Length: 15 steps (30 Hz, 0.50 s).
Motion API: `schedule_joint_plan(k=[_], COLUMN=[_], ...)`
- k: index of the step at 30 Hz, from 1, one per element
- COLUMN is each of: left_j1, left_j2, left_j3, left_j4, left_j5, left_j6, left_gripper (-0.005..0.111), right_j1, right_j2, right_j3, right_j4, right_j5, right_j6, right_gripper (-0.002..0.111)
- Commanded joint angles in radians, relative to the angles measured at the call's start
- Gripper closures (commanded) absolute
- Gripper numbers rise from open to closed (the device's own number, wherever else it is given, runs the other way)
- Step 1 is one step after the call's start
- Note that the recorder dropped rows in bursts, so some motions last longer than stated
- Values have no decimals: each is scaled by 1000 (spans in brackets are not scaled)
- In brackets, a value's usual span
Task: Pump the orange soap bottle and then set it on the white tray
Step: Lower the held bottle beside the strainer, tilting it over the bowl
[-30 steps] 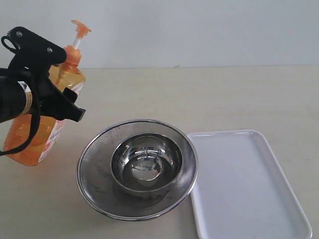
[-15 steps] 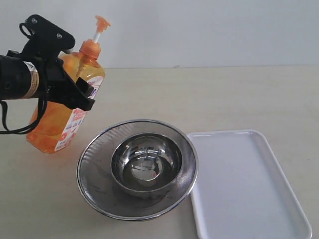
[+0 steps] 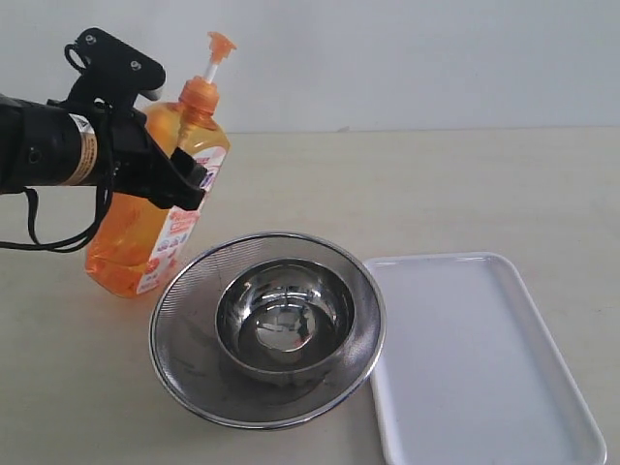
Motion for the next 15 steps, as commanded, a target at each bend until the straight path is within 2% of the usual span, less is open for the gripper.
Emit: schedule_joint_plan(k=[1,6,9,13,15], left_j1=[-2,-2,-2,-2,-2], left_j2=[-28,-73,-83,-73,-59], left_j3=[0,45,51,43,41], left_j4=[15,15,15,15,15], left_j5=[-32,14,75,-32,-43], left_j6=[-33,-29,-17,37,38], left_gripper=[102,102,102,102,102], right_j1=[0,0,0,11,45], right_j2=[-5,-5,38,188,282], right_j3=[0,-6,-77,-202,-273], right_j4=[5,52,52,52,52], right_j5=[-31,-64,-64,-44,-38], right_j6=[48,48,35,-55,-115], right_gripper=[108,108,108,108,108])
